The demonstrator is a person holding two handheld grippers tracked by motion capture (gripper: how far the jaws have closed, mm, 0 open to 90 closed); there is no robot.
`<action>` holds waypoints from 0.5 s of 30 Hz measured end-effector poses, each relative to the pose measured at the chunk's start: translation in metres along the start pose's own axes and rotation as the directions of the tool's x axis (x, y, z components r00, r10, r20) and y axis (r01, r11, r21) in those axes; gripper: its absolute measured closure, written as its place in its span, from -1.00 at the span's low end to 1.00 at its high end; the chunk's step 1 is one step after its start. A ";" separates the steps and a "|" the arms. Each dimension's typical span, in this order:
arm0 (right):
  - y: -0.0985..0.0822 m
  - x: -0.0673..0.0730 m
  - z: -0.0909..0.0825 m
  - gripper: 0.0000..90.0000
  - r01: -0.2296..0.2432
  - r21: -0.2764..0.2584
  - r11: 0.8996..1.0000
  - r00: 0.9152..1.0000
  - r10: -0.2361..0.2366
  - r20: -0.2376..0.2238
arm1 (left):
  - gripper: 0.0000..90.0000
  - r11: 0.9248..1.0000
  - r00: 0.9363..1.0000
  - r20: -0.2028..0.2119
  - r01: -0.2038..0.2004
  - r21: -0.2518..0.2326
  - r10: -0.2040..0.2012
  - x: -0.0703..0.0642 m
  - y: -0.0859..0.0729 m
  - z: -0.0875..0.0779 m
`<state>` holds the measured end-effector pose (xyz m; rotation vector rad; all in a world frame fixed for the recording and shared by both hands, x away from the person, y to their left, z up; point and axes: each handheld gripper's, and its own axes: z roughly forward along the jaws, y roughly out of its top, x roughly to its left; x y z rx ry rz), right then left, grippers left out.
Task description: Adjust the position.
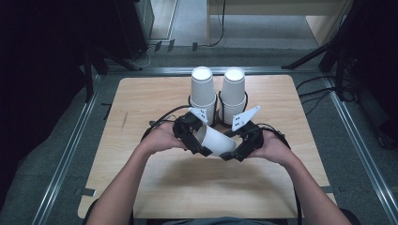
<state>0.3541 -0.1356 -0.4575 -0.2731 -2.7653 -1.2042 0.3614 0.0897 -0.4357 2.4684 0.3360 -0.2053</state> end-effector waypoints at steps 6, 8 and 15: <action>0.000 -0.001 -0.001 -0.68 0.001 -0.011 1.000 1.000 -0.001 0.016 | -0.78 0.996 0.999 -0.022 -0.036 0.087 0.038 0.002 0.008 0.000; -0.001 -0.002 0.000 -0.68 0.003 -0.015 1.000 1.000 -0.003 0.017 | -0.78 0.993 0.999 -0.025 -0.044 0.109 0.047 0.004 0.010 0.001; -0.001 -0.003 0.007 -0.67 0.010 -0.002 1.000 1.000 -0.010 0.019 | -0.78 0.982 0.996 -0.037 -0.070 0.176 0.077 0.006 0.013 0.006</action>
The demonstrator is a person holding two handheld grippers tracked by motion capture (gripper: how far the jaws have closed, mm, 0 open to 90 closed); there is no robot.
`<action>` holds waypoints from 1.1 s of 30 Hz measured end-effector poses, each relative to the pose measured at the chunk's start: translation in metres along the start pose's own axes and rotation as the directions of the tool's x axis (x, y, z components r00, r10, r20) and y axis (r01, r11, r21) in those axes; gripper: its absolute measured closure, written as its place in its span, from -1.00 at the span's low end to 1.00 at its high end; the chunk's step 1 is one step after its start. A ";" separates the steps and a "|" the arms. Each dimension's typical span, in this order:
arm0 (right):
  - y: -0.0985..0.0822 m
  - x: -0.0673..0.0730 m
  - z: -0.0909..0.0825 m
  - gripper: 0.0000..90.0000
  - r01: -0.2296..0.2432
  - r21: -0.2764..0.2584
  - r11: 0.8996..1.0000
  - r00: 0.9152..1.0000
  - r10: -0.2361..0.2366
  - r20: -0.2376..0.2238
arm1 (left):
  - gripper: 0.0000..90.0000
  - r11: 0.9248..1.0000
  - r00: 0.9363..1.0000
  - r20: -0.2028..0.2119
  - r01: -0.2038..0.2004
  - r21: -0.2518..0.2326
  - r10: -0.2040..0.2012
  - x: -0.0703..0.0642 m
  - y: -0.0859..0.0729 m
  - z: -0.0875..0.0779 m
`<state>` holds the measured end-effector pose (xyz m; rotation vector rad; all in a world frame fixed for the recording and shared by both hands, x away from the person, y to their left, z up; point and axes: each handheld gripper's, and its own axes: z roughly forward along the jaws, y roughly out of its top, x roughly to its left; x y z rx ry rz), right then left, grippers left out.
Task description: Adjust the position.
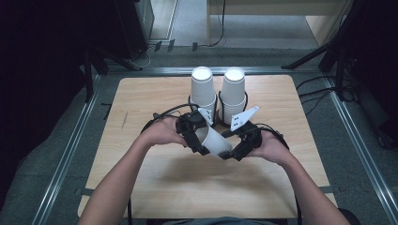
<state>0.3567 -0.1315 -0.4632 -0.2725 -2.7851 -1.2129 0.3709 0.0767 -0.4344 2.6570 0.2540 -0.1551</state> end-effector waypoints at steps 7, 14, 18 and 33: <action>-0.001 -0.002 0.010 -0.64 0.004 0.020 1.000 1.000 -0.004 0.016 | -0.78 0.999 1.000 0.000 -0.028 0.035 0.028 0.000 0.003 0.007; -0.003 -0.004 0.018 -0.64 -0.003 0.044 0.999 1.000 0.003 0.014 | -0.80 0.997 0.999 -0.023 -0.030 0.076 0.031 0.000 0.005 0.018; -0.004 -0.005 0.019 -0.61 -0.005 0.052 0.999 1.000 0.004 0.018 | -0.80 0.998 1.000 -0.010 -0.028 0.064 0.029 0.001 0.005 0.021; -0.002 -0.002 0.019 -0.54 0.013 0.045 0.999 1.000 -0.014 0.017 | -0.85 0.999 0.999 -0.043 -0.033 -0.038 0.031 -0.005 0.001 0.019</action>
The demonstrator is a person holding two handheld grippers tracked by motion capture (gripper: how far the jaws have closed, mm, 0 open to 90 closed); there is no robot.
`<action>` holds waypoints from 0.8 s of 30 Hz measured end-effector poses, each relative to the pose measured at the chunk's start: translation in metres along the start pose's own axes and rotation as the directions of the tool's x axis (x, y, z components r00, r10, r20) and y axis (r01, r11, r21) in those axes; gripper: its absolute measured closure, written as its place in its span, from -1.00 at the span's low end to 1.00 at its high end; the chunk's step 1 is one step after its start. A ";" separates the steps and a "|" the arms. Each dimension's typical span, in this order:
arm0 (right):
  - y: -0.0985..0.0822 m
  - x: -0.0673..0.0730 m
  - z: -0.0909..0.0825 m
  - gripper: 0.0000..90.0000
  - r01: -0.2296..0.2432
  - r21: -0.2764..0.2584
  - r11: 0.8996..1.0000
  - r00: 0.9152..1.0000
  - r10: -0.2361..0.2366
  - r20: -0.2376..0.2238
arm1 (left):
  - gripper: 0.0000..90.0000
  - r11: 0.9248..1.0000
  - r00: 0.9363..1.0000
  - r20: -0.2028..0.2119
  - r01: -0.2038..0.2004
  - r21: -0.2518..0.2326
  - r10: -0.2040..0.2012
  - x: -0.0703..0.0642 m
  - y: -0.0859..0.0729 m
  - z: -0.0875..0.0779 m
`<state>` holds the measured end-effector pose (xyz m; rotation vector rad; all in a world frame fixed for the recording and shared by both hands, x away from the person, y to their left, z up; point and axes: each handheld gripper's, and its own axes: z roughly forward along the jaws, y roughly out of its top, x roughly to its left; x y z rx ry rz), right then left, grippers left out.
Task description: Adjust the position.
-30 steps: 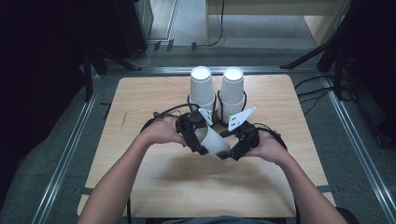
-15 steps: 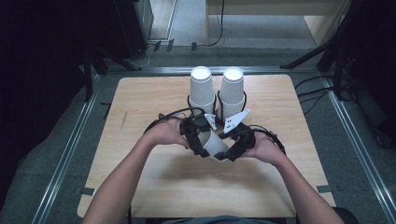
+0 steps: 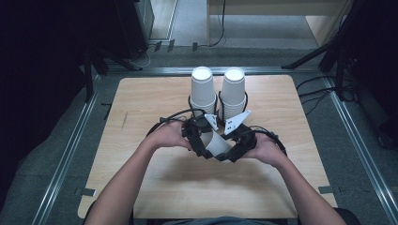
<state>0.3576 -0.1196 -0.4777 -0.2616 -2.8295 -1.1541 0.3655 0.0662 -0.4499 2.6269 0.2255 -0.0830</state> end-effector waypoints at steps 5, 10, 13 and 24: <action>-0.001 0.000 -0.006 -0.54 0.012 -0.021 1.000 1.000 -0.012 0.014 | -1.00 0.995 0.999 0.024 0.045 -0.084 -0.043 0.000 -0.004 -0.006; -0.001 0.001 -0.009 -0.54 0.014 -0.034 0.999 1.000 -0.014 0.012 | -1.00 0.986 0.997 0.030 0.075 -0.152 -0.071 0.000 -0.010 -0.011; -0.001 0.001 -0.011 -0.54 0.018 -0.047 0.999 1.000 -0.017 0.016 | -1.00 0.977 0.995 0.040 0.098 -0.191 -0.092 -0.001 -0.015 -0.014; -0.005 0.003 -0.013 -0.55 -0.001 -0.096 0.995 1.000 0.001 0.002 | -1.00 0.939 0.985 0.052 0.175 -0.296 -0.167 -0.009 -0.028 -0.015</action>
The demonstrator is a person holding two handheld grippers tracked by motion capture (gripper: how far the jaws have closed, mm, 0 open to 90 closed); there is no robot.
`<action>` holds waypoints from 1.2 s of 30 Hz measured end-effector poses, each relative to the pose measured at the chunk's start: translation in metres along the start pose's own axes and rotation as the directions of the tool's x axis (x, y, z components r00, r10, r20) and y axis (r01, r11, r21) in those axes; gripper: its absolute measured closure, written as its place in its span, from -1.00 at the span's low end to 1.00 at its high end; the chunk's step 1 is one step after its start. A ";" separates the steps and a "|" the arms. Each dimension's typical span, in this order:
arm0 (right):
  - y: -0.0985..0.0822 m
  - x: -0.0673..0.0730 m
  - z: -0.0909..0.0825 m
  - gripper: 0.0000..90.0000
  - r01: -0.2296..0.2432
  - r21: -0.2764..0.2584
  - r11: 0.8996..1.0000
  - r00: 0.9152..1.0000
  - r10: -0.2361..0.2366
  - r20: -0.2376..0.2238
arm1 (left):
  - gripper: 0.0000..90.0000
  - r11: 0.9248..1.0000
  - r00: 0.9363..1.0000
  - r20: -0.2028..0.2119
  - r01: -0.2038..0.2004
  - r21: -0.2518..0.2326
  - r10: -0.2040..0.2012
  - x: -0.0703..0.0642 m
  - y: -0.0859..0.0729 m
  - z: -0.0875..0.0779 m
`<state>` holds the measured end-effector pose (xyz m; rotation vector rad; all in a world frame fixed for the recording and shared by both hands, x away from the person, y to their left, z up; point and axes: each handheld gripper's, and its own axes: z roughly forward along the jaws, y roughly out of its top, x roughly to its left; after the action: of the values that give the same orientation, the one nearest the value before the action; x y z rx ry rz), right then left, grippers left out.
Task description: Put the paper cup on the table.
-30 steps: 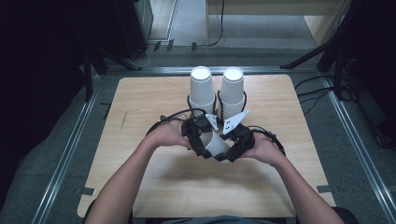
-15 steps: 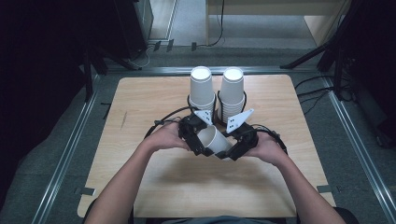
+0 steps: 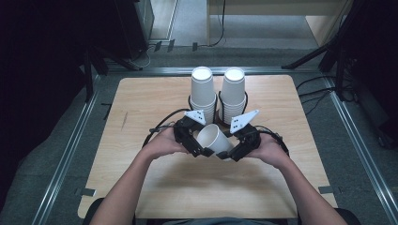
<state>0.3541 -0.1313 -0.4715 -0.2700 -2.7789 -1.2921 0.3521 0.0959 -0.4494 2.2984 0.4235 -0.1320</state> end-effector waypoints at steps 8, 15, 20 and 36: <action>0.000 -0.001 0.000 -0.55 0.005 -0.017 1.000 1.000 -0.005 -0.008 | -1.00 0.998 0.999 0.002 0.038 -0.040 -0.038 0.001 -0.004 0.000; -0.002 0.000 0.001 -0.55 -0.014 -0.025 1.000 1.000 0.013 -0.009 | -1.00 0.997 0.999 0.016 0.049 -0.067 -0.048 0.000 -0.002 0.004; -0.002 0.000 0.001 -0.55 -0.014 -0.047 0.999 1.000 0.013 -0.013 | -0.98 0.994 0.998 0.027 0.063 -0.084 -0.061 0.001 -0.001 0.006; 0.000 0.000 0.001 -0.56 -0.038 -0.051 0.998 0.999 0.038 -0.016 | -0.80 0.996 0.998 0.018 0.066 -0.061 -0.065 0.004 -0.002 0.000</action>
<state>0.3543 -0.1305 -0.4727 -0.3129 -2.7169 -1.3525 0.3557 0.0979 -0.4517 2.2222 0.4883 -0.1677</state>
